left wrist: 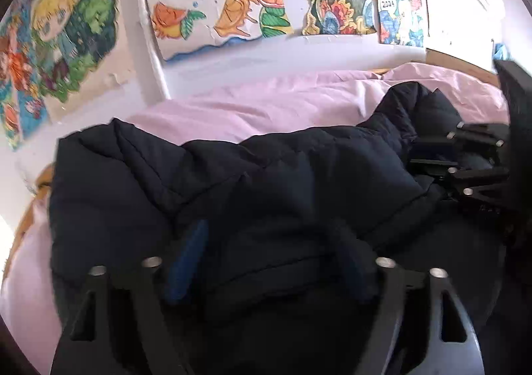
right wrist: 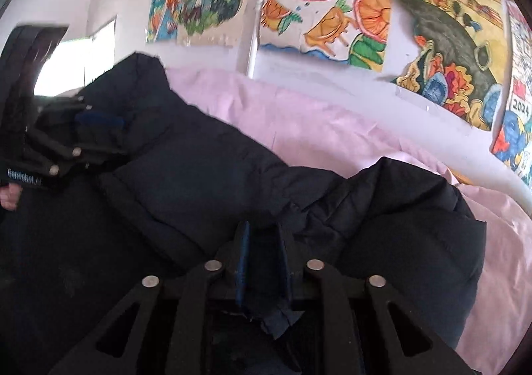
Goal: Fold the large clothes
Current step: 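Open both tools and release the folded jacket, lifting away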
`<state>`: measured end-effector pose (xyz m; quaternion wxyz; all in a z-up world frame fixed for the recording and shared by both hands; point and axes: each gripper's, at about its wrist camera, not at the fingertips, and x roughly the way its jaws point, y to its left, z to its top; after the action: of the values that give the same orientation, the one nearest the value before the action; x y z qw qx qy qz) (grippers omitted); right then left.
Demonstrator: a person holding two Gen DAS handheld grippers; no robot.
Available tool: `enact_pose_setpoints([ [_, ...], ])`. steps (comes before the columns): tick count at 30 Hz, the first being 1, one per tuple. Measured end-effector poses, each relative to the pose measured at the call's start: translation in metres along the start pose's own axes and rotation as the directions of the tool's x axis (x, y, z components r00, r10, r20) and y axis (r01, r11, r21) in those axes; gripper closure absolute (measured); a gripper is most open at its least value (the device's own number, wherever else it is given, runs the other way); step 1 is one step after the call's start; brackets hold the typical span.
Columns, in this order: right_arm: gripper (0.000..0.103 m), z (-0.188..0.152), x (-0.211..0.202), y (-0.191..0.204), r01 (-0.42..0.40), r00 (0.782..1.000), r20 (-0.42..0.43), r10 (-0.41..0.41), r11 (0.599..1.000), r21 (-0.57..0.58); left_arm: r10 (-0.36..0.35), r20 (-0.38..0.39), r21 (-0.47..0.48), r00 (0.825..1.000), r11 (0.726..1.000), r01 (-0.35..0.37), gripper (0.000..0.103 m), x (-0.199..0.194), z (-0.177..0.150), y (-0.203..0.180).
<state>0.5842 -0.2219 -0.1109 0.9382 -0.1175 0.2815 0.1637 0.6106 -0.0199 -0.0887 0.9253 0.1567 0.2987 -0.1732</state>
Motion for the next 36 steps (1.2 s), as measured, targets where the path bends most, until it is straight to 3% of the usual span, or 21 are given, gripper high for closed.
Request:
enact_pose_setpoints([
  [1, 0.069, 0.002, -0.003, 0.0, 0.01, 1.0, -0.003, -0.01, 1.0, 0.003, 0.019, -0.005, -0.001, 1.0, 1.0, -0.019, 0.007, -0.002, -0.001, -0.002],
  [2, 0.052, 0.003, -0.007, -0.002, 0.027, 1.0, -0.003, -0.027, 1.0, 0.016, 0.034, -0.016, -0.007, 0.999, 0.999, -0.034, 0.006, -0.004, -0.003, -0.003],
  [3, 0.026, 0.003, -0.012, -0.006, 0.04, 0.999, 0.002, -0.04, 0.998, 0.042, 0.036, -0.024, -0.013, 0.999, 0.999, -0.036, 0.006, -0.006, -0.006, -0.004],
  [5, 0.0, 0.002, -0.02, -0.014, 0.013, 1.0, -0.007, -0.012, 0.994, 0.105, 0.051, -0.036, -0.015, 0.998, 0.999, -0.052, 0.006, -0.012, -0.009, -0.008],
  [9, 0.0, 0.0, -0.034, -0.016, 0.008, 0.998, -0.065, 0.003, 0.987, 0.163, 0.079, -0.085, 0.001, 0.993, 0.997, -0.079, 0.005, -0.025, -0.012, -0.019],
  [13, 0.0, 0.007, -0.077, -0.004, 0.042, 0.997, -0.074, -0.031, 0.989, 0.142, -0.003, -0.115, -0.058, 0.993, 0.998, -0.003, 0.006, -0.058, -0.01, -0.025],
  [17, 0.0, 0.016, -0.148, 0.004, 0.071, 0.996, -0.067, -0.059, 0.981, 0.182, -0.041, -0.089, -0.092, 0.995, 0.995, 0.033, 0.006, -0.133, -0.011, -0.036],
  [22, 0.0, 0.023, -0.28, 0.024, 0.07, 0.995, -0.089, -0.052, 0.975, 0.212, -0.095, -0.048, -0.073, 0.994, 0.993, 0.091, 0.005, -0.24, -0.013, -0.049],
  [27, 0.0, 0.026, -0.367, 0.063, 0.078, 0.984, -0.172, -0.055, 0.989, 0.128, -0.132, -0.118, 0.0, 0.984, 0.991, 0.132, 0.005, -0.323, -0.008, -0.075],
  [30, 0.0, 0.02, -0.404, 0.083, 0.092, 0.986, -0.152, -0.073, 0.989, 0.12, -0.118, -0.087, 0.006, 0.989, 0.993, 0.119, 0.001, -0.365, -0.014, -0.092],
  [36, 0.0, -0.019, -0.437, 0.114, 0.02, 0.985, -0.174, 0.009, 0.987, 0.161, -0.142, -0.072, -0.095, 0.987, 0.986, 0.135, 0.001, -0.41, -0.043, -0.117],
])
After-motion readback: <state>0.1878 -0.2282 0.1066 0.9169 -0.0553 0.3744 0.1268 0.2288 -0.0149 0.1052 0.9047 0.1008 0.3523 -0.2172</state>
